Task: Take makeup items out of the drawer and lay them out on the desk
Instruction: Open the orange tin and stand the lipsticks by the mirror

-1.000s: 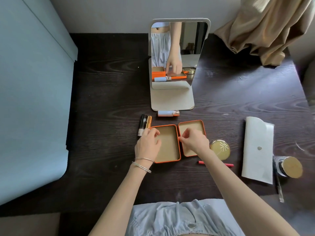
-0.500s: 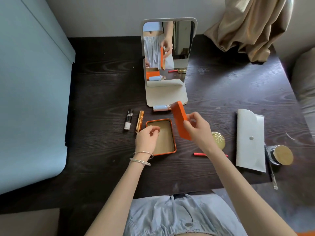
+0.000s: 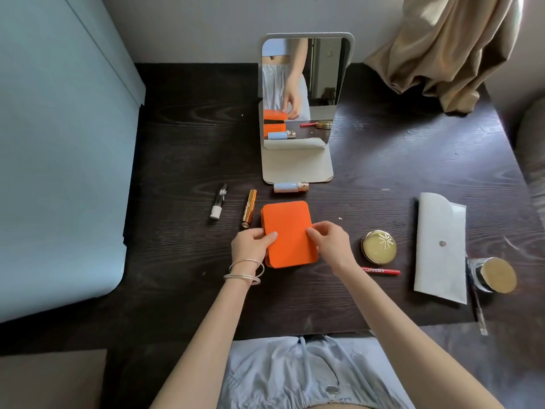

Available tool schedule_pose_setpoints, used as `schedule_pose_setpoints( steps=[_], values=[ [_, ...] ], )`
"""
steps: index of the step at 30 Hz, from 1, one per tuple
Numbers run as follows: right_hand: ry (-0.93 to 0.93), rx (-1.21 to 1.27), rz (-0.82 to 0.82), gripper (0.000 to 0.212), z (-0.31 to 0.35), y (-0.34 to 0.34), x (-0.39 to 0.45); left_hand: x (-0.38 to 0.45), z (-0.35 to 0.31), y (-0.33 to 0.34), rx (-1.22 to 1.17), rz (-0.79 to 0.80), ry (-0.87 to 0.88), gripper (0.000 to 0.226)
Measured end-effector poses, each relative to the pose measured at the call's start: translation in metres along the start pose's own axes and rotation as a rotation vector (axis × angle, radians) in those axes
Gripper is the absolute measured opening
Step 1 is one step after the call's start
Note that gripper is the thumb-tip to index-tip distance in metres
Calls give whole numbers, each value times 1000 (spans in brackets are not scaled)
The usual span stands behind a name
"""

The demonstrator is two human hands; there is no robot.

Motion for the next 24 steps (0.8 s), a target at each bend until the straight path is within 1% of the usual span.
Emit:
schedule_pose_setpoints(
  steps=[2,3,6,10,15,20,24],
  values=[
    [7,-66,14,23,-3,1,1,-1,2,2,29,-46,-3,28],
    [11,-89,17,24,-3,1,2,-1,2,3,48,-77,6,33],
    [19,-126,8,23,-4,1,3,0,0,4,105,-131,36,32],
    [44,-155,39,26,-5,2,5,4,-4,0,165,-173,61,23],
    [6,-241,59,27,1,1,7,7,-4,-7,233,-204,40,25],
    [-31,-331,62,26,5,1,11,6,-12,-8,338,-227,91,27],
    [-47,-387,53,26,10,-1,11,11,-13,-11,268,-220,37,23]
  ],
)
Point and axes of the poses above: each hand's wrist, its own x-axis towards the middle knuckle, its own y-axis out of the palm, z = x × y, the point moved 3 cm from there along x, towards the middle knuckle, and after that the axes turned 7 degrees about -y, right-handed, at the moved point
